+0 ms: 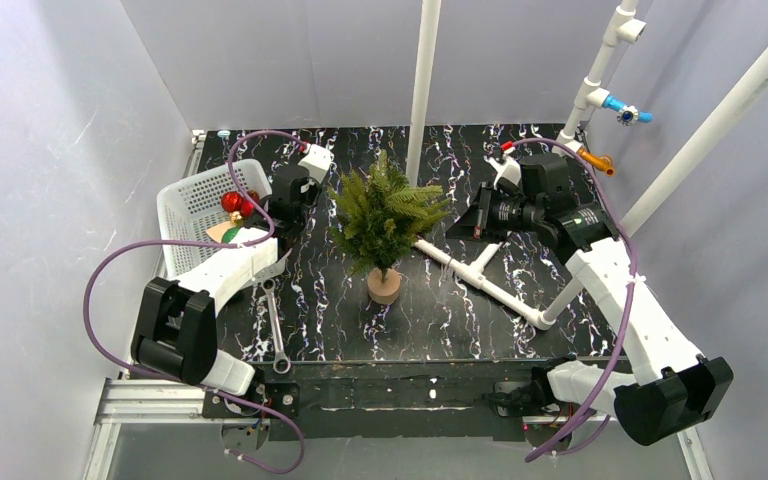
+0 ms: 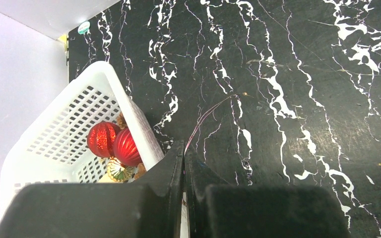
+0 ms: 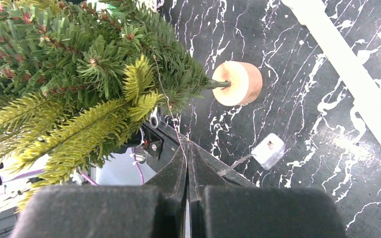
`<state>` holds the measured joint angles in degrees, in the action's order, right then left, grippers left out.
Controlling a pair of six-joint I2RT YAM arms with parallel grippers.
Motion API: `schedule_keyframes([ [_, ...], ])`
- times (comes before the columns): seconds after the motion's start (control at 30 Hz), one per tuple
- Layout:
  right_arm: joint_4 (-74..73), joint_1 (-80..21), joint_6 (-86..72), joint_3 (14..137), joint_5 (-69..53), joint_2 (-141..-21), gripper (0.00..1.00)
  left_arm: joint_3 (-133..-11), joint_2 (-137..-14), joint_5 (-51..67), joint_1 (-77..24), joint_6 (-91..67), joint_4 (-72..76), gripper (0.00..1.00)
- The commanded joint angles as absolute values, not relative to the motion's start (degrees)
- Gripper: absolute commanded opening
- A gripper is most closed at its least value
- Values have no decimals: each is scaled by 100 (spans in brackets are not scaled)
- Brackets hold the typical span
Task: Decorate the small christmas tree
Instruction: Wrap the decoration item around the Christmas tree.
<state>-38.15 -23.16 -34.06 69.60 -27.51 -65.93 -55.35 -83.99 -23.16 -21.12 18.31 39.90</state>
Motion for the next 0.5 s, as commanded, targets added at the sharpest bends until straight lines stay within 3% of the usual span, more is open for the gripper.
schedule_keyframes([
  [0.0, -3897, -2141, -3245, 7142, -2897, -6475, 1, -5455, -8072, -2449, -2083, 1809, 3916, 0],
  [0.47, -3549, -2096, -3514, 6835, -3478, -6541, 1, -5402, -8111, -2382, -2083, 1872, 3867, 0],
])
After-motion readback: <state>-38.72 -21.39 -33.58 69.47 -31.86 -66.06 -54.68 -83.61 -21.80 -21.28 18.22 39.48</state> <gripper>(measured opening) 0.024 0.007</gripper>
